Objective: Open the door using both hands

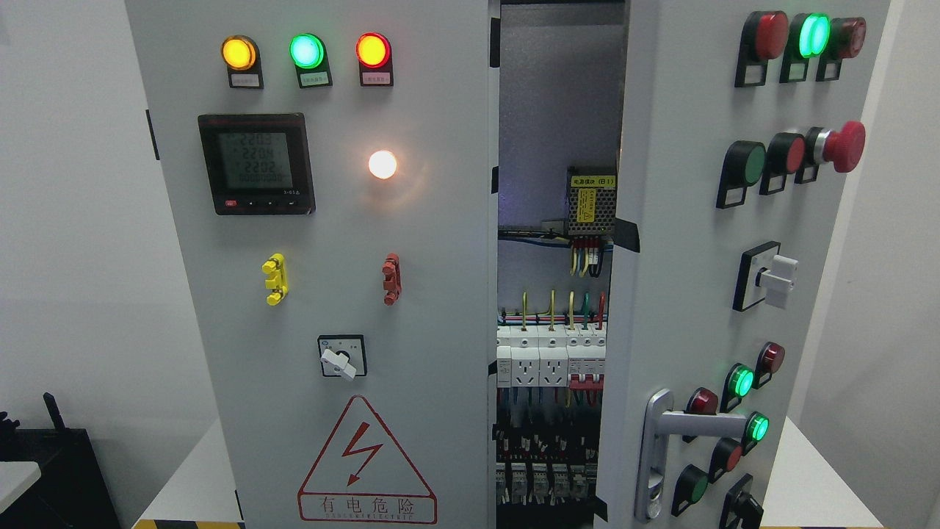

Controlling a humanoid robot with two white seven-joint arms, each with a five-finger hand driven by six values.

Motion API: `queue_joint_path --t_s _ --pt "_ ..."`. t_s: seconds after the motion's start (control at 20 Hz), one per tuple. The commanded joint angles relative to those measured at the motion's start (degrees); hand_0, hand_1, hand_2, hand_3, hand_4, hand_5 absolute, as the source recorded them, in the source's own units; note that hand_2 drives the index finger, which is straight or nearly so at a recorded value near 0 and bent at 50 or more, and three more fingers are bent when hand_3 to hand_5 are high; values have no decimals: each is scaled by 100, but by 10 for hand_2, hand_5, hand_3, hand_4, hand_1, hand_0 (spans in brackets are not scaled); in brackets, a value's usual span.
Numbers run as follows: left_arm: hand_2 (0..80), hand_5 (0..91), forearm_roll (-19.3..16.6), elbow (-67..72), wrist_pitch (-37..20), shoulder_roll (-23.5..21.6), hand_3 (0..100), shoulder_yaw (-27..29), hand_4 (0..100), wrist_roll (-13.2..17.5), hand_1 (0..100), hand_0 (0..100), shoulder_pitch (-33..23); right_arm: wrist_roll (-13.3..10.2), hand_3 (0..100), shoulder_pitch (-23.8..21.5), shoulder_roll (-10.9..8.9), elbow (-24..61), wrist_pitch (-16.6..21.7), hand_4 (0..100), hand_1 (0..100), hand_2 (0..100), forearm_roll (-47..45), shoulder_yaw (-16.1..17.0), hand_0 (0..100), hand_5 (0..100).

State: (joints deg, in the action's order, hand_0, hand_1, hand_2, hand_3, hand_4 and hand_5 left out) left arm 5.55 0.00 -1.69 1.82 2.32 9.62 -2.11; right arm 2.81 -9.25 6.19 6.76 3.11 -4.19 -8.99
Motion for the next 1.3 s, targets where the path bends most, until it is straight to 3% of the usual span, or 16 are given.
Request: queue_joint_path --t_s 0.0,0.5,0.65,0.9,1.05,1.25 --pt "0 0 -1 -167 2 20 0 -4 41 14 0 0 0 1 0 55 -30 1 14 0 0 0 -3 2 0 0" --pt "0 0 -18 -193 -7 20 0 -4 41 14 0 0 0 1 0 55 5 1 23 0 0 0 -12 37 0 0" --pt "0 0 -36 -745 -7 29 0 5 41 14 0 0 -96 1 0 55 13 1 23 0 0 0 -12 37 0 0" --pt "0 0 -54 -2614 2 -76 0 -92 42 23 0 0 -1078 1 0 55 13 1 23 0 0 0 -12 37 0 0" --pt "0 0 -10 -3924 28 -243 0 -451 42 32 0 0 -1756 1 0 55 22 1 23 0 0 0 -21 37 0 0" --pt "0 0 -1 -5674 54 -699 0 -575 42 32 0 0 -2643 1 0 55 22 1 23 0 0 0 -21 29 0 0"
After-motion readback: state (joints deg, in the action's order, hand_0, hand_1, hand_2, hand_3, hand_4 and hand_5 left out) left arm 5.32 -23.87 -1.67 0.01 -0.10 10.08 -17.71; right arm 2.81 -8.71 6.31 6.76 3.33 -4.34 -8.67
